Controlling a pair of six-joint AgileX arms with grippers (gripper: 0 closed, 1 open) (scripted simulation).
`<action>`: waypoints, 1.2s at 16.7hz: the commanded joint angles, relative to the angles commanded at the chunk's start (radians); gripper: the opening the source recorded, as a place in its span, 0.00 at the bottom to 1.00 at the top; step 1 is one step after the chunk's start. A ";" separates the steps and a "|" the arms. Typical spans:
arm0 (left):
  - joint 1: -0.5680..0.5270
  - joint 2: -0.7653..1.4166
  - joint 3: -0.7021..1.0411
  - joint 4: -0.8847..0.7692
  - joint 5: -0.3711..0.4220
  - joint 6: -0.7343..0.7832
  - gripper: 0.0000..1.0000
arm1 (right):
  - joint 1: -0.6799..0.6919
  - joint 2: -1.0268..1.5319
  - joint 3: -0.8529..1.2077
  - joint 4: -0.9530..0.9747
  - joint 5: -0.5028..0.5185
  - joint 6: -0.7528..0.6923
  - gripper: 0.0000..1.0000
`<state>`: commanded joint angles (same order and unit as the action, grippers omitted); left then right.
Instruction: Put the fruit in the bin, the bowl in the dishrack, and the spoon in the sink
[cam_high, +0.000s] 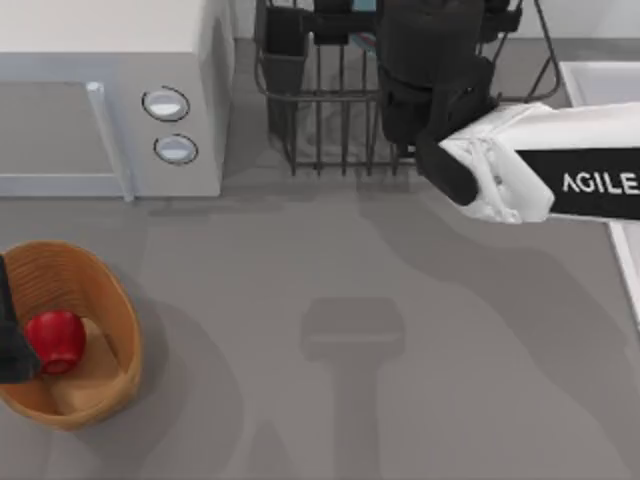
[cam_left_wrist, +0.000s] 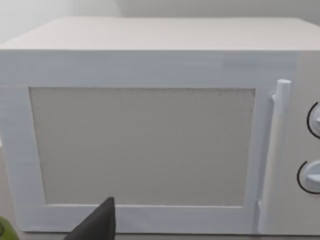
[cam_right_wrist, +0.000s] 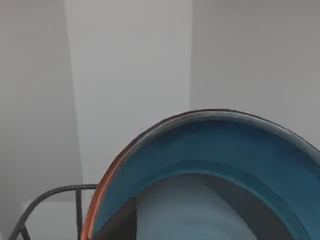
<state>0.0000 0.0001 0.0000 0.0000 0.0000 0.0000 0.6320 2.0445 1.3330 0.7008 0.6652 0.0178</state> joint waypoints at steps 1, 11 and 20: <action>0.000 0.000 0.000 0.000 0.000 0.000 1.00 | 0.000 0.000 0.000 0.000 0.000 0.000 1.00; 0.000 0.000 0.000 0.000 0.000 0.000 1.00 | -0.042 -0.100 -0.066 -0.010 -0.029 -0.014 1.00; 0.000 0.000 0.000 0.000 0.000 0.000 1.00 | -0.276 -0.879 -0.537 -0.150 -0.290 -0.033 1.00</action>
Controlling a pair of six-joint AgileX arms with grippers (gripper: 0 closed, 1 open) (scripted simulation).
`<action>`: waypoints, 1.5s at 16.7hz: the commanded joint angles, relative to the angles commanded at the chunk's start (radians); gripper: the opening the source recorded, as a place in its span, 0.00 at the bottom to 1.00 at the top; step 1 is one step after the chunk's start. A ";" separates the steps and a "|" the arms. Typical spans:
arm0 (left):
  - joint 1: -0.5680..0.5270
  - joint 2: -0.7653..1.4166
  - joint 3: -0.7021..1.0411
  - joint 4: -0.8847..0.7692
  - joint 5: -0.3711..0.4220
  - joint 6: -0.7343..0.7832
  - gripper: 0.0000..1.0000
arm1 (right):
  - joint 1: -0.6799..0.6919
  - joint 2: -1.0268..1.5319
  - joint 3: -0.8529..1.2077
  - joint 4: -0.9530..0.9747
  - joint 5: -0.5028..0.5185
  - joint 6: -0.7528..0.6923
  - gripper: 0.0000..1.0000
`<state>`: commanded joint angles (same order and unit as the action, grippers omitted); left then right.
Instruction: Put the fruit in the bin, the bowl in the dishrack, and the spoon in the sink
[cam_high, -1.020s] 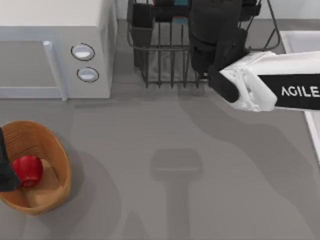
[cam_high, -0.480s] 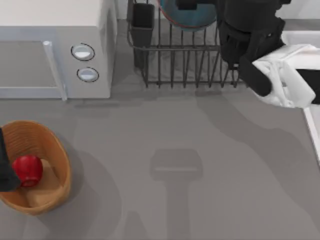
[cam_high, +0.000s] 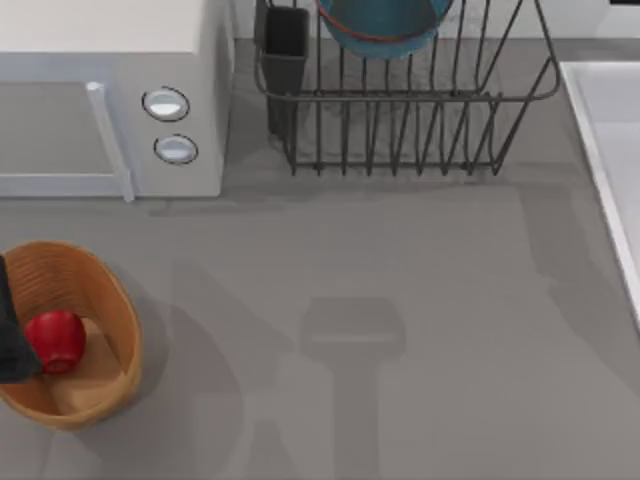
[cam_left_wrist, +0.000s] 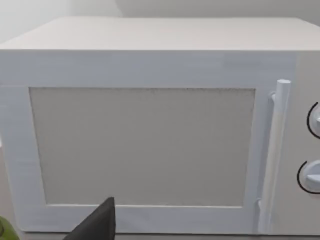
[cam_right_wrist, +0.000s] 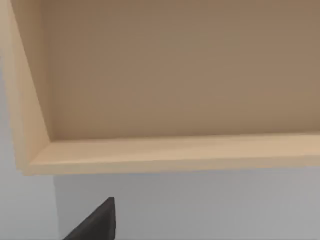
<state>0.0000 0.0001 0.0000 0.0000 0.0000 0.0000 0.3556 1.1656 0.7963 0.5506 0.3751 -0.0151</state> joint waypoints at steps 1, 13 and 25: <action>0.000 0.000 0.000 0.000 0.000 0.000 1.00 | -0.033 -0.099 -0.066 -0.030 -0.031 0.000 1.00; 0.000 0.000 0.000 0.000 0.000 0.000 1.00 | -0.318 -1.067 -0.720 -0.476 -0.345 0.005 1.00; 0.000 0.000 0.000 0.000 0.000 0.000 1.00 | -0.365 -1.130 -0.769 -0.576 -0.374 0.022 1.00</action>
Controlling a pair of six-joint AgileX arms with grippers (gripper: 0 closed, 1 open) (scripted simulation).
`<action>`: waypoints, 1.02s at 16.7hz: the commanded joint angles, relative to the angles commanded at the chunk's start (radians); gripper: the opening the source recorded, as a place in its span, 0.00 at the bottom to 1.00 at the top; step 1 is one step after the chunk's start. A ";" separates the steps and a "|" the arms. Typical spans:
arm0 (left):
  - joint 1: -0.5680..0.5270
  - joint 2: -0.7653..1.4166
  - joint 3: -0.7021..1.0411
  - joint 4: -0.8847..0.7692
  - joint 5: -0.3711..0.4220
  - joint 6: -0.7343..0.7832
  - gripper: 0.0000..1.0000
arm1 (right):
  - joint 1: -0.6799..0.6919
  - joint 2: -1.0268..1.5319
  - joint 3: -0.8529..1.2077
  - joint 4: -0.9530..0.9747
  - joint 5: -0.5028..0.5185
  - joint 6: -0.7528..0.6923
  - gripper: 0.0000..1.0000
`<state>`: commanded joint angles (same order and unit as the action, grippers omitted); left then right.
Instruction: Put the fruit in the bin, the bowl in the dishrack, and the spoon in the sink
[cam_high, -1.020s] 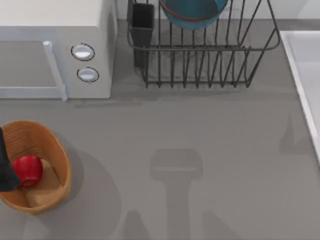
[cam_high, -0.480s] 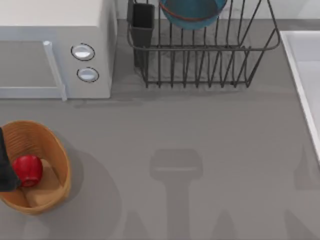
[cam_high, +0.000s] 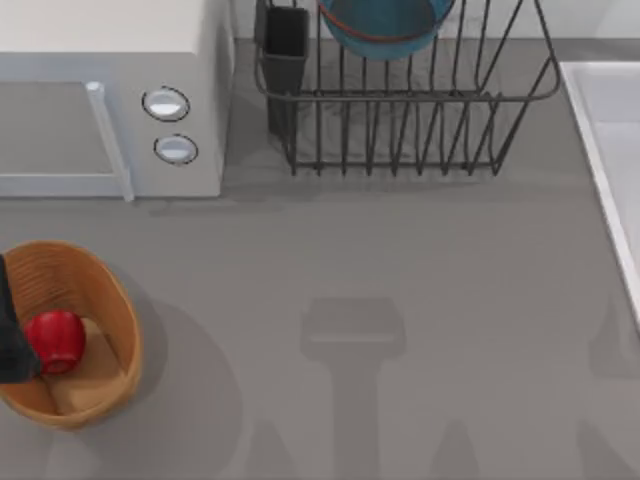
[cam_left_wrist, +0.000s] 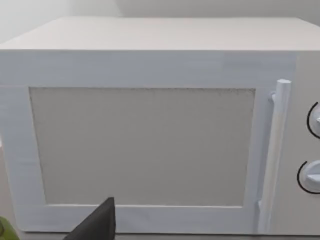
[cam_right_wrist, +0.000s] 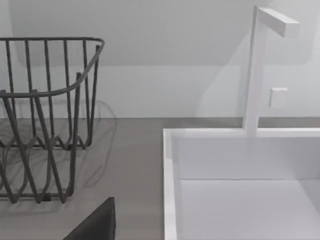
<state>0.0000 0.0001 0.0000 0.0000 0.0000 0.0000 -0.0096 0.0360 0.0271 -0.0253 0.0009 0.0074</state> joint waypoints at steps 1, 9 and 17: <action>0.000 0.000 0.000 0.000 0.000 0.000 1.00 | -0.012 0.031 0.023 -0.026 0.000 0.007 1.00; 0.000 0.000 0.000 0.000 0.000 0.000 1.00 | -0.195 0.572 0.367 -0.441 0.002 0.104 1.00; 0.000 0.000 0.000 0.000 0.000 0.000 1.00 | -0.381 1.134 0.719 -0.879 0.001 0.197 1.00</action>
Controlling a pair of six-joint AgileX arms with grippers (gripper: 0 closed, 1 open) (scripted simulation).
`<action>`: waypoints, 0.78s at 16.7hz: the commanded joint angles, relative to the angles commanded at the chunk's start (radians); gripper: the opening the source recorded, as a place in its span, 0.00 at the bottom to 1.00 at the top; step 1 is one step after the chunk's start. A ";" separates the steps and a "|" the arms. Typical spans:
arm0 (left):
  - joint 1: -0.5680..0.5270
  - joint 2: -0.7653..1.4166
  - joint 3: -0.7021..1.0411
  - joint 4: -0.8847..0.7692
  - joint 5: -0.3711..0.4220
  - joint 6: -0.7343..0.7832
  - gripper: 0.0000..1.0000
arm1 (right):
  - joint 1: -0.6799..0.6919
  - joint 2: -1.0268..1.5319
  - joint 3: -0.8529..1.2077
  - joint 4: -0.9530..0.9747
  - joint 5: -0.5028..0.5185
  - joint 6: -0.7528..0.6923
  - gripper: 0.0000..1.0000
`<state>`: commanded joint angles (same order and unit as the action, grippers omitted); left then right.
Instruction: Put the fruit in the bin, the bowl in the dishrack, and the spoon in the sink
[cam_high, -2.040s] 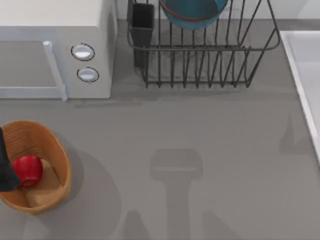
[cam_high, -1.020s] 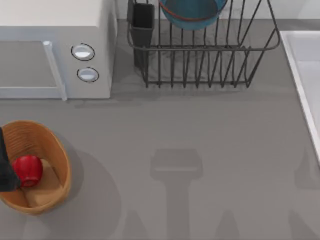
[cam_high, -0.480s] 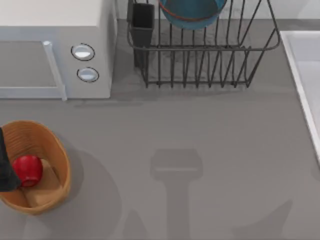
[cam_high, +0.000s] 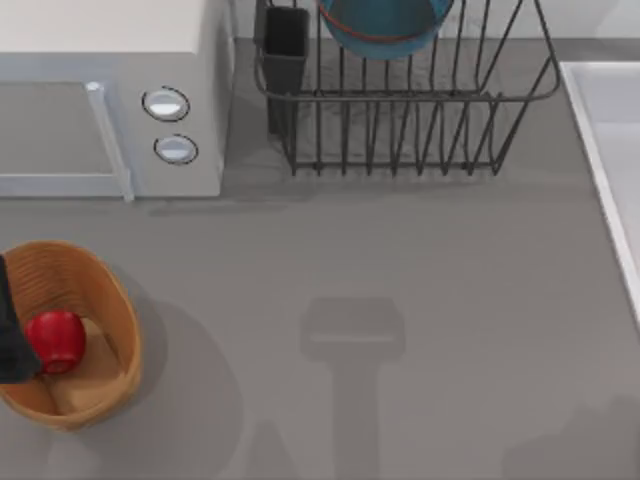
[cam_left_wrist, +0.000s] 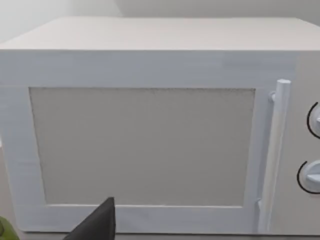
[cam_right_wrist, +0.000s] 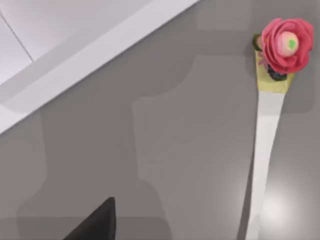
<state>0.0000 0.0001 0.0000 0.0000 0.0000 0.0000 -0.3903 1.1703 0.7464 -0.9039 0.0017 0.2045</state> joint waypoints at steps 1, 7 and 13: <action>0.000 0.000 0.000 0.000 0.000 0.000 1.00 | -0.016 0.055 0.029 -0.038 0.001 0.008 1.00; 0.000 0.000 0.000 0.000 0.000 0.000 1.00 | -0.064 0.198 0.116 -0.156 0.002 0.032 1.00; 0.000 0.000 0.000 0.000 0.000 0.000 1.00 | -0.061 0.215 0.090 -0.116 0.002 0.034 1.00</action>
<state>0.0000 0.0001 0.0000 0.0000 0.0000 0.0000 -0.4514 1.3853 0.8361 -1.0198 0.0033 0.2381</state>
